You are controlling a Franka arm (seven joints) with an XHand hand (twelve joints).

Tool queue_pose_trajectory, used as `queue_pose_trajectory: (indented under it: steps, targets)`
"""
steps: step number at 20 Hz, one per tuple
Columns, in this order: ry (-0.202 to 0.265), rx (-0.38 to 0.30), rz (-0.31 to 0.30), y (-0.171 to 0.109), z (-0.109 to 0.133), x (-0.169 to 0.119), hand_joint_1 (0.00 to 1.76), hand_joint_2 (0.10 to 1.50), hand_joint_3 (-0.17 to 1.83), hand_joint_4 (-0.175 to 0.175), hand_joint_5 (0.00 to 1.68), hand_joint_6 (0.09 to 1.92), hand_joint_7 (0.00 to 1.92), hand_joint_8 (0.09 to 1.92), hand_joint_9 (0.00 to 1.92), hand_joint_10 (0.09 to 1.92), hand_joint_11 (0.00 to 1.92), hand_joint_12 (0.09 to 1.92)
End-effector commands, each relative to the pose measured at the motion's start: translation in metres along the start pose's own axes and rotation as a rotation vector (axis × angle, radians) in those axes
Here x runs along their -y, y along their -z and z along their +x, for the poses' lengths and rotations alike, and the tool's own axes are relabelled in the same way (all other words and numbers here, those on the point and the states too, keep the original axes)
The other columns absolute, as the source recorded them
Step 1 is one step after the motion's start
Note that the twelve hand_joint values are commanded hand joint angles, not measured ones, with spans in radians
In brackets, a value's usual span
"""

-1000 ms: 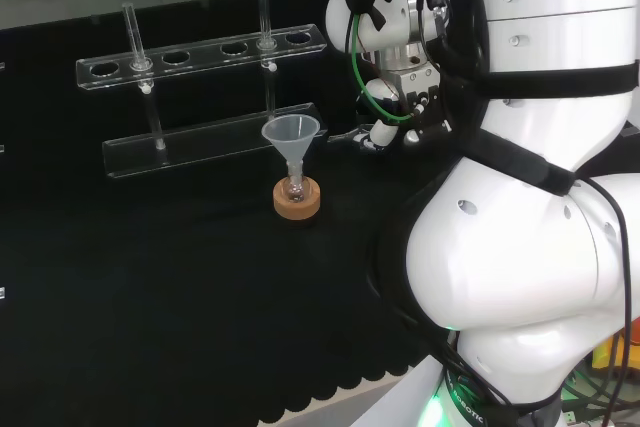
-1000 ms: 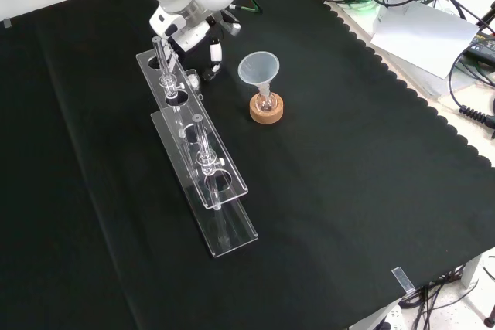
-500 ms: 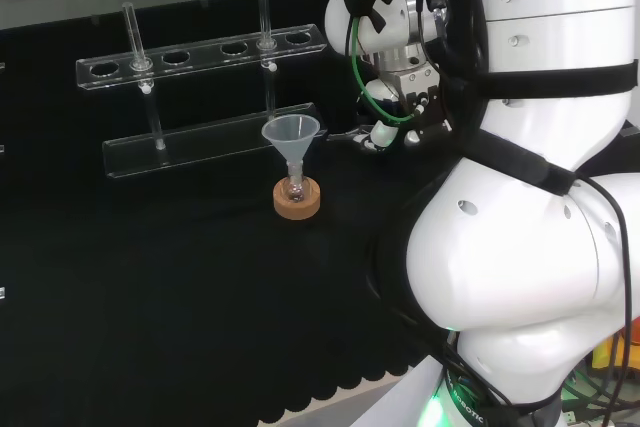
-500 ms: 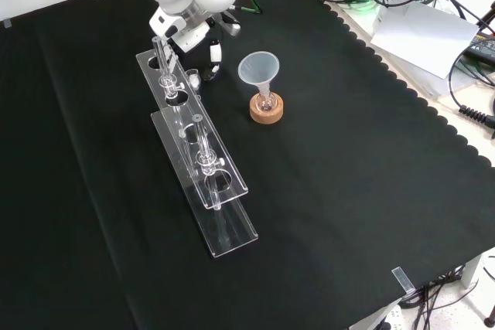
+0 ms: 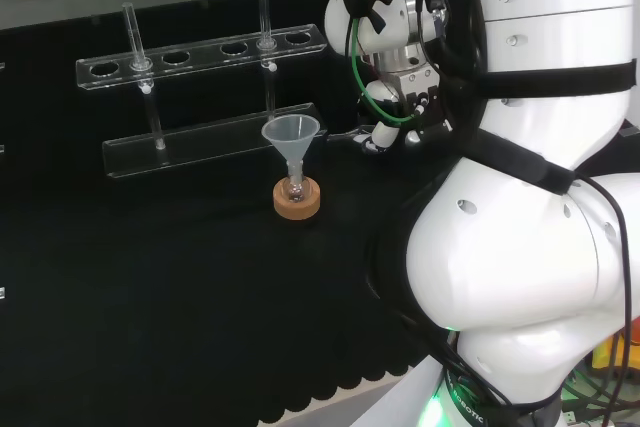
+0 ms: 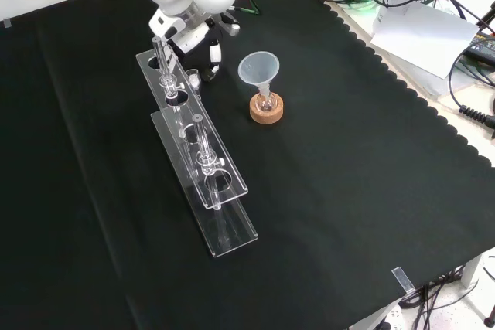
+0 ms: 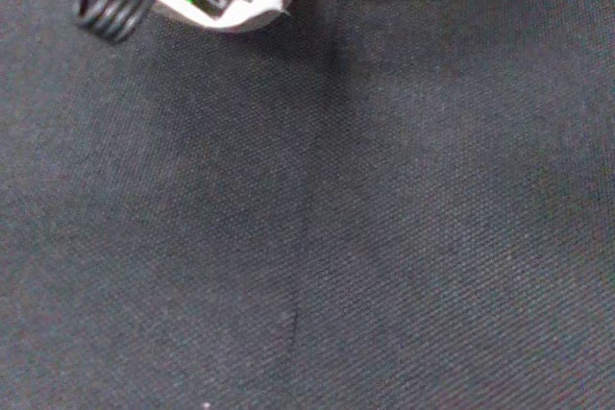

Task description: Pick up the weighing funnel.

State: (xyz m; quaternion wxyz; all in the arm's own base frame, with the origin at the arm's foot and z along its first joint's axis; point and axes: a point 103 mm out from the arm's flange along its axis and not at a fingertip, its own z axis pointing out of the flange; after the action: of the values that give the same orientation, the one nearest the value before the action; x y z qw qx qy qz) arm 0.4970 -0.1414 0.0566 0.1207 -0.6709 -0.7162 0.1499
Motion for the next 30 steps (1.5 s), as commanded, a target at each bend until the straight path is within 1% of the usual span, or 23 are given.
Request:
queue_pose_trajectory:
  steps: [1,5,7,8,9,10,11,12,16,24,26,30]
  targets:
    - [0.0,-0.001,0.006,-0.001,0.003,0.0,0.98,0.6,0.71,0.004,0.65,0.99,0.3,0.7,0.58,0.6,0.35,1.33]
    - [0.005,-0.011,0.008,-0.003,0.0,-0.001,0.98,0.6,0.71,0.007,0.66,1.0,0.29,0.7,0.59,0.6,0.35,1.33]
    - [0.005,-0.004,-0.009,-0.003,-0.001,0.0,0.97,0.61,0.72,0.021,0.7,0.99,0.29,0.7,0.59,0.6,0.35,1.33]
    - [0.003,0.005,-0.017,-0.002,-0.001,0.0,0.99,0.69,0.64,0.078,0.83,1.0,0.3,0.71,0.6,0.6,0.35,1.33]
    - [-0.002,0.015,-0.026,-0.001,-0.001,0.001,1.02,0.74,0.59,0.123,0.93,0.99,0.32,0.7,0.62,0.59,0.36,1.33]
    - [-0.006,0.021,-0.032,0.0,-0.002,0.002,1.04,0.75,0.61,0.149,1.01,0.98,0.35,0.69,0.65,0.58,0.38,1.32]
    - [-0.012,0.025,-0.04,0.002,-0.003,0.003,1.06,0.74,0.64,0.163,1.06,0.97,0.37,0.68,0.68,0.57,0.39,1.31]
    - [-0.016,0.028,-0.046,0.004,-0.005,0.004,1.07,0.73,0.66,0.17,1.09,0.97,0.39,0.67,0.7,0.56,0.41,1.31]
    - [-0.027,0.031,-0.052,0.011,-0.009,0.008,1.08,0.7,0.7,0.175,1.11,0.97,0.41,0.65,0.73,0.55,0.44,1.3]
    - [-0.062,-0.007,-0.058,0.021,-0.022,0.023,1.09,0.69,0.69,0.175,1.14,0.91,0.43,0.65,0.75,0.54,0.47,1.28]
    - [-0.068,-0.042,-0.063,0.025,-0.026,0.027,1.09,0.69,0.69,0.175,1.15,0.91,0.44,0.66,0.75,0.54,0.47,1.28]
    - [-0.089,-0.082,-0.078,0.033,-0.033,0.036,1.09,0.69,0.69,0.175,1.15,0.9,0.44,0.66,0.75,0.54,0.47,1.28]
